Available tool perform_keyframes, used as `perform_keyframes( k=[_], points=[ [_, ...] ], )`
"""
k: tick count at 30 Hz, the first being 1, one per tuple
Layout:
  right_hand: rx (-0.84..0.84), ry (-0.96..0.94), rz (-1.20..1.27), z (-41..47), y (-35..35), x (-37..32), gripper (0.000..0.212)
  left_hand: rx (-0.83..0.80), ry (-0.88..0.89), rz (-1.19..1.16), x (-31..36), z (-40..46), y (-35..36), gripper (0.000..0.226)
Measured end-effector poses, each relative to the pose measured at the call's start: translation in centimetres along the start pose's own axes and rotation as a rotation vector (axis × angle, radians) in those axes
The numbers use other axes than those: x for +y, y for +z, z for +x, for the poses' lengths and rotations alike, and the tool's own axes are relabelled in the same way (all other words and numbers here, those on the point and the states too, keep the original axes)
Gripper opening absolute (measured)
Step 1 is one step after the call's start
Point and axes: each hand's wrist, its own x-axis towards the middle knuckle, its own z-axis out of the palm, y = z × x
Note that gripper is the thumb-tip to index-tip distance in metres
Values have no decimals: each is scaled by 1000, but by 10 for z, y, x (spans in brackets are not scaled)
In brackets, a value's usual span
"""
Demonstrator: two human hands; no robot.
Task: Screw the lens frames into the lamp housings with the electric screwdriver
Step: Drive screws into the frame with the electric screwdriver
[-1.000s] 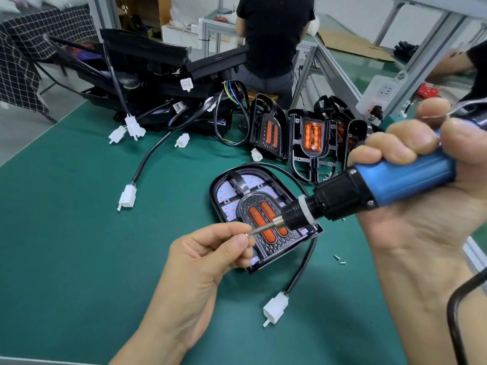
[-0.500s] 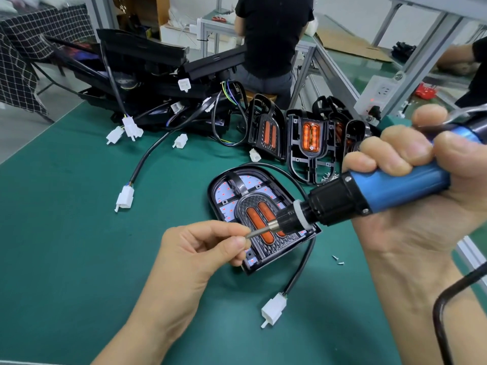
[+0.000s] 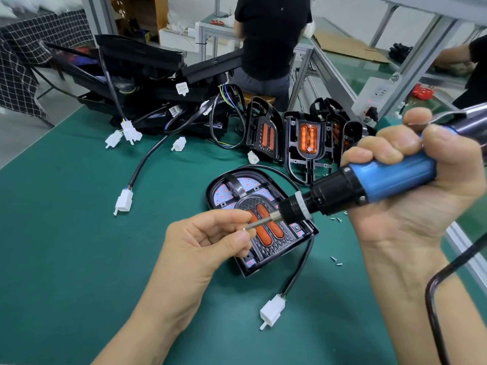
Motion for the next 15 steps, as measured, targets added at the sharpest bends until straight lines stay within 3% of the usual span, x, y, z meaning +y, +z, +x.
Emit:
perform_keyframes(
  k=[8, 15],
  points=[
    [-56, 8, 28, -3, 8, 7, 20, -2, 46, 202, -1, 1, -2, 27],
    [9, -37, 49, -3, 6, 11, 17, 19, 252, 490, -2, 3, -3, 21]
  ],
)
